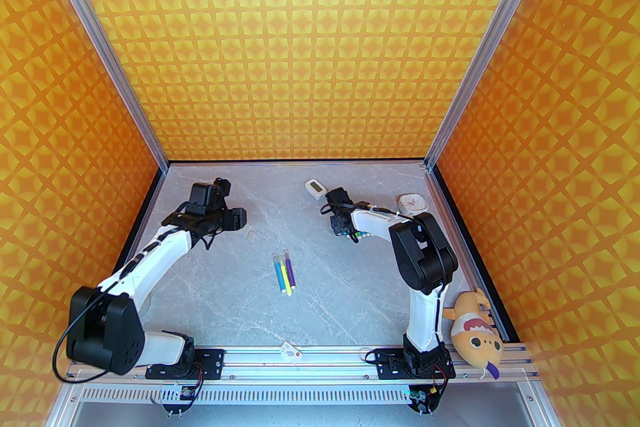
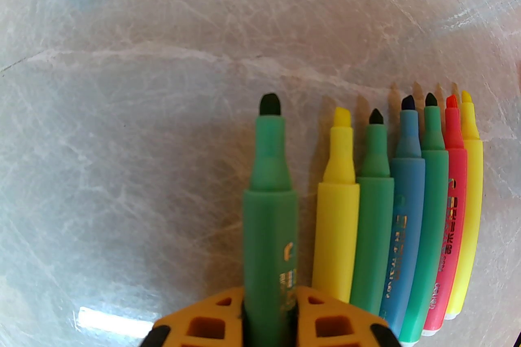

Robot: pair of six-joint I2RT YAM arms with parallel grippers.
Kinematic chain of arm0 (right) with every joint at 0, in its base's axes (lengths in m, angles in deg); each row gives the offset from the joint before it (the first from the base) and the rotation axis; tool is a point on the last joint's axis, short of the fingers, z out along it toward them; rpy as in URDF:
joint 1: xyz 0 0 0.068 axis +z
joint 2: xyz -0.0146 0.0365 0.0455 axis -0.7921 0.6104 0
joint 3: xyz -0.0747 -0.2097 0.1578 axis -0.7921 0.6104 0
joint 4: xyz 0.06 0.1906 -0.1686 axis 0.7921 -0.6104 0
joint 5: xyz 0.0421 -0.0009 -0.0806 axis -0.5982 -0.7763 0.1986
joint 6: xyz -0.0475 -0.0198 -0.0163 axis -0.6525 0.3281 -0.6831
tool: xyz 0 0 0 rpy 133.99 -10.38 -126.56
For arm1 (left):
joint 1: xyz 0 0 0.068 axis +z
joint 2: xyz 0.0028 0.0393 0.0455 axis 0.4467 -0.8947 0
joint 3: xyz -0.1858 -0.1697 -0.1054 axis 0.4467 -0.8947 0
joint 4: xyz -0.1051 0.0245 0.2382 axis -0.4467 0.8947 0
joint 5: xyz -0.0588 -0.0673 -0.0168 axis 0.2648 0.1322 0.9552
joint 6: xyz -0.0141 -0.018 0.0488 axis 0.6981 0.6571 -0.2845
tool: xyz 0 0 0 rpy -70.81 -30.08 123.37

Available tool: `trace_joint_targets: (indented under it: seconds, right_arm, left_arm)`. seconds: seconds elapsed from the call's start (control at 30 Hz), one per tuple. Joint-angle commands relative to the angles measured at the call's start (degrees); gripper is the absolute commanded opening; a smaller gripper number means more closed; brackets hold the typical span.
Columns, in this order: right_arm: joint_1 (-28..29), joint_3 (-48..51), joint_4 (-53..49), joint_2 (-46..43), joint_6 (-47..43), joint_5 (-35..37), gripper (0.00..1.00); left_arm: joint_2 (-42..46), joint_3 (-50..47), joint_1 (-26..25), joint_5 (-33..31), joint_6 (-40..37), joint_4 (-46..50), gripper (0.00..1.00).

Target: Open the pen caps

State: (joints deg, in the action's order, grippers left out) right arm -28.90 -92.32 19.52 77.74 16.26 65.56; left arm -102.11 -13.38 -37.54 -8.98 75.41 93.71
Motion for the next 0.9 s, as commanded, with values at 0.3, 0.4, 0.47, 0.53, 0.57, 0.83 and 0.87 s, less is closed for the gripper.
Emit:
trace_joint_targets:
  seconds: [0.3,0.4,0.47,0.53,0.57,0.83,0.87]
  right_arm:
    - [-0.7,-2.2,-3.2,2.6,1.3,3.1,0.24]
    - [-0.7,-2.5,-3.6,2.8,1.3,3.1,0.25]
    - [-0.7,-2.9,-4.1,3.0,1.3,3.1,0.25]
    - [-0.7,-3.2,-4.5,3.0,1.3,3.0,0.25]
    - [-0.6,-3.2,-4.7,3.0,1.2,2.8,0.26]
    - [-0.4,-2.5,-6.4,-2.8,-0.4,-1.0,0.36]
    - [-0.4,-2.6,-6.7,-3.7,-0.5,-1.4,0.37]
  left_arm:
    - [4.1,-3.6,2.1,2.0,0.8,-1.1,0.64]
    - [4.5,-3.8,2.5,2.0,0.6,-1.0,0.64]
    - [4.7,-4.0,2.6,2.0,0.7,-1.3,0.64]
    - [4.7,-4.3,2.8,2.0,0.9,-1.8,0.64]
    - [4.7,-4.4,2.8,2.0,1.0,-1.9,0.64]
    - [3.3,-6.4,3.3,2.0,2.2,-5.2,0.64]
    - [3.0,-6.5,3.3,2.0,2.3,-5.6,0.64]
